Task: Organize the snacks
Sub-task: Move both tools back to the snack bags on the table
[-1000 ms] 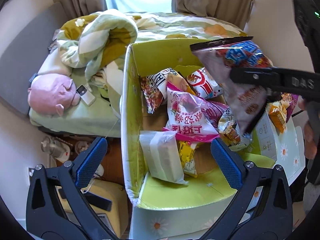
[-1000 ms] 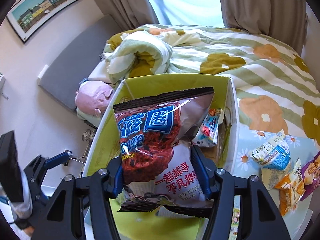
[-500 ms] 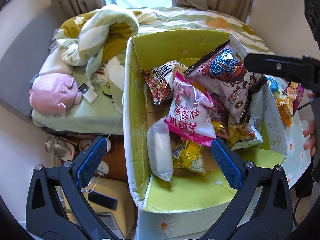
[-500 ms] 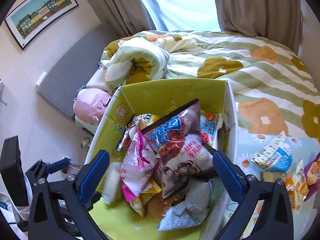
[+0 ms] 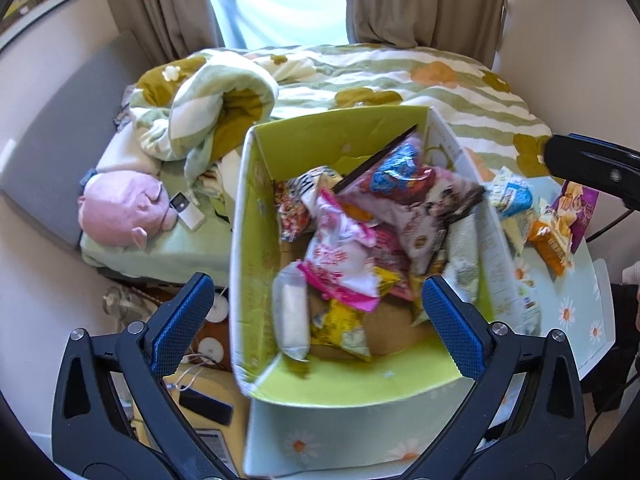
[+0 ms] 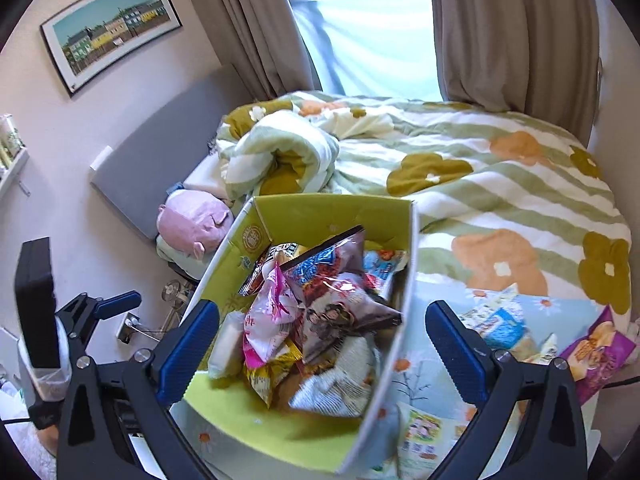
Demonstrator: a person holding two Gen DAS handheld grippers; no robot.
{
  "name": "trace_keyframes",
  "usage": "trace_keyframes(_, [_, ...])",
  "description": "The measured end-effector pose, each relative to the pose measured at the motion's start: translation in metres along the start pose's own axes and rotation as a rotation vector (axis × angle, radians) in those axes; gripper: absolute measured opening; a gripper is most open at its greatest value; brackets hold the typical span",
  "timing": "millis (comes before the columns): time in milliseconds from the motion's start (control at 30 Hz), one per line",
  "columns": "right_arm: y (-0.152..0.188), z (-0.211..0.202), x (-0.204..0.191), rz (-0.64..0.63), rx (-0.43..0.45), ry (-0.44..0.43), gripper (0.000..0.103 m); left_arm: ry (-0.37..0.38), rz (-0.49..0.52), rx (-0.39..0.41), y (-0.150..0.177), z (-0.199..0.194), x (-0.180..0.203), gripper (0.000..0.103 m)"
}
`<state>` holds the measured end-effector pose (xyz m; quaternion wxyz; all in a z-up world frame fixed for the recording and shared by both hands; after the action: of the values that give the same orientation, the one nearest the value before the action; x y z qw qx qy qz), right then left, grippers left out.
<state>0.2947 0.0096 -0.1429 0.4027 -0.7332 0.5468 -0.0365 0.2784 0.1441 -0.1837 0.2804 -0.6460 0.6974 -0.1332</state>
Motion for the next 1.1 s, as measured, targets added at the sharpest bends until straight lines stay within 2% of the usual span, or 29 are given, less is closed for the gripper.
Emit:
trace_keyframes(200, [0.012, -0.058, 0.03, -0.026, 0.031, -0.012, 0.103, 0.0, -0.035, 0.029, 0.0, -0.031, 0.045, 0.103])
trace_keyframes(367, [0.028, -0.104, 0.07, -0.049, 0.055, 0.059, 0.103, 0.007, -0.037, 0.037, 0.005, -0.049, 0.094, 0.103])
trace_keyframes(600, [0.054, -0.14, 0.135, -0.038, 0.065, 0.111, 0.103, -0.02, -0.045, 0.03, 0.026, -0.061, 0.158, 0.103])
trace_keyframes(833, [0.085, -0.138, 0.183, -0.077, 0.007, 0.117, 0.103, -0.067, -0.073, 0.029, 0.057, -0.048, 0.217, 0.103])
trace_keyframes(1000, [0.108, -0.11, 0.212, -0.13, -0.056, 0.113, 0.103, -0.085, -0.092, -0.003, 0.079, -0.016, 0.248, 0.103])
trace_keyframes(1100, [0.121, -0.09, 0.225, -0.132, -0.088, 0.09, 0.103, -0.123, -0.061, -0.024, 0.088, 0.009, 0.265, 0.103])
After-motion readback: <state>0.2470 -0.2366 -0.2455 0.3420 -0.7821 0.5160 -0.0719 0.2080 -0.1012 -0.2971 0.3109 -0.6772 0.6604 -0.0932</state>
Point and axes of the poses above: each gripper's, at about its wrist camera, not at the fingertips, and z roughly the way its jaws point, x to its right, y to its underside, the point moved 9 cm from there along z, roughly the way its jaws point, and after that the axes turned 10 degrees about -y, right-handed, at the moved point
